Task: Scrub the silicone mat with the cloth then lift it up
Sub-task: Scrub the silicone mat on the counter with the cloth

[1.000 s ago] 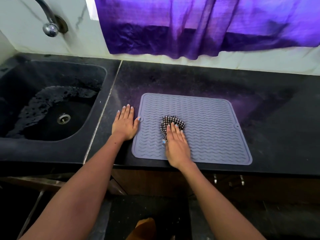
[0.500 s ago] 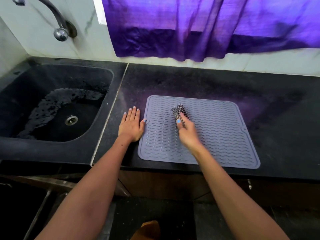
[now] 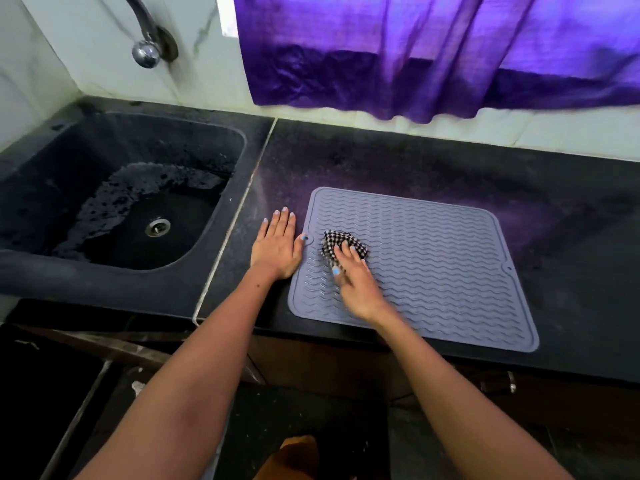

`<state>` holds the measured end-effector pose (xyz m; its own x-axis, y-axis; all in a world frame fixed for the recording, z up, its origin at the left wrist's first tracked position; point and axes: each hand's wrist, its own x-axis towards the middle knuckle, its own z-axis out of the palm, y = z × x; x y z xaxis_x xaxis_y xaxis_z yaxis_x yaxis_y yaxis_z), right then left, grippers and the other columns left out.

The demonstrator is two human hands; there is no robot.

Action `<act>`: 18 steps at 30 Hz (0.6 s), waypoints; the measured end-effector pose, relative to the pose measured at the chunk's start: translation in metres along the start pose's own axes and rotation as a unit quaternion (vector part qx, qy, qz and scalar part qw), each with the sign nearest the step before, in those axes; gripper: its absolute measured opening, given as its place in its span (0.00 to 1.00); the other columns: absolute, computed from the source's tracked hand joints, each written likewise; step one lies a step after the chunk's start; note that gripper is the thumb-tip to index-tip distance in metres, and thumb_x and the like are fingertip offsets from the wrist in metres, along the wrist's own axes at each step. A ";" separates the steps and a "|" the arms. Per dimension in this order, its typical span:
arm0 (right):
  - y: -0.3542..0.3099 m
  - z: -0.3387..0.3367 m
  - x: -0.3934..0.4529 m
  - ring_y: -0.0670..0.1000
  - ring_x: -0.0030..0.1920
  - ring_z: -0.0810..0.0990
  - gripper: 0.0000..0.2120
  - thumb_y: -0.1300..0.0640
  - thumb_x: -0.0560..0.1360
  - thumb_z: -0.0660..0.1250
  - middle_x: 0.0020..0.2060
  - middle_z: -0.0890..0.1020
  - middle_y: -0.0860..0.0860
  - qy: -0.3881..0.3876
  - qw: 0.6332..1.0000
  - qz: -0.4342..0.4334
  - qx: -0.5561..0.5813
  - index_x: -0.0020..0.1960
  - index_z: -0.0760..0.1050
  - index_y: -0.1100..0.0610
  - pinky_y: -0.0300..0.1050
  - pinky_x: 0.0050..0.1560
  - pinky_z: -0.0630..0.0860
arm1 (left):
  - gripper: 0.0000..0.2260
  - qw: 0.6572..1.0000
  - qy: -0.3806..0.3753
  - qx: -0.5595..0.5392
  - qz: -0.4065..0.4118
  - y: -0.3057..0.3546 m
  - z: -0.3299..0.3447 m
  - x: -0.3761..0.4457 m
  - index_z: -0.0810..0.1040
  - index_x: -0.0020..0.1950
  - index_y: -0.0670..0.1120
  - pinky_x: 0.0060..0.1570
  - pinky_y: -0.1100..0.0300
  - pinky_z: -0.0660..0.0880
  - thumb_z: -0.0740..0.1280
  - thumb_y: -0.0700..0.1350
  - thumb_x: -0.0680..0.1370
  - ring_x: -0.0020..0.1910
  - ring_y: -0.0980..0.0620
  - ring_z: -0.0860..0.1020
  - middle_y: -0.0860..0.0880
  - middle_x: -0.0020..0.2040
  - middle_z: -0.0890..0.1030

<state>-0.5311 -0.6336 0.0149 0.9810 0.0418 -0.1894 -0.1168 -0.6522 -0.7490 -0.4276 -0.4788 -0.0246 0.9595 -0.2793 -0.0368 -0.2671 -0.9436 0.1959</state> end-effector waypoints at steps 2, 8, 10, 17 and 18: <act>-0.014 -0.013 0.003 0.50 0.75 0.55 0.21 0.60 0.81 0.53 0.75 0.58 0.49 0.050 0.968 0.069 0.234 0.74 0.58 0.53 0.46 0.74 0.53 | 0.25 1.000 -0.006 -0.002 0.006 -0.001 -0.002 -0.001 0.47 0.77 0.41 0.75 0.53 0.39 0.45 0.51 0.83 0.77 0.49 0.44 0.45 0.78 0.46; -0.028 0.020 -0.017 0.49 0.76 0.44 0.27 0.61 0.80 0.52 0.76 0.48 0.51 0.051 0.997 -0.024 -0.059 0.76 0.47 0.57 0.42 0.73 0.40 | 0.25 1.000 -0.011 0.006 0.012 -0.002 -0.003 -0.001 0.46 0.77 0.41 0.75 0.53 0.39 0.45 0.51 0.83 0.77 0.49 0.43 0.44 0.78 0.45; -0.018 0.044 -0.024 0.51 0.76 0.38 0.30 0.59 0.80 0.53 0.76 0.42 0.54 0.055 0.974 -0.058 -0.211 0.76 0.42 0.59 0.44 0.73 0.35 | 0.25 1.000 -0.007 0.010 0.013 -0.002 -0.003 -0.001 0.46 0.77 0.41 0.75 0.53 0.39 0.45 0.51 0.83 0.77 0.49 0.43 0.44 0.78 0.45; -0.013 0.049 -0.017 0.50 0.76 0.37 0.30 0.54 0.80 0.51 0.76 0.41 0.52 0.046 0.960 -0.061 -0.270 0.76 0.39 0.57 0.44 0.72 0.34 | 0.25 1.000 -0.008 0.015 0.009 -0.002 -0.002 -0.001 0.45 0.77 0.41 0.75 0.52 0.39 0.44 0.51 0.83 0.77 0.49 0.43 0.44 0.78 0.44; -0.012 0.048 -0.015 0.50 0.76 0.38 0.29 0.55 0.80 0.51 0.76 0.41 0.51 0.039 0.961 -0.069 -0.266 0.76 0.40 0.57 0.43 0.72 0.34 | 0.25 1.000 -0.010 0.012 0.008 -0.002 -0.002 -0.001 0.45 0.77 0.41 0.75 0.52 0.39 0.44 0.51 0.83 0.77 0.49 0.43 0.44 0.78 0.44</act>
<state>-0.5519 -0.5904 -0.0040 0.9926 0.1122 -0.0469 0.0907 -0.9397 -0.3296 -0.4280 -0.4765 -0.0225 0.9530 -0.2983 -0.0531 -0.2855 -0.9427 0.1724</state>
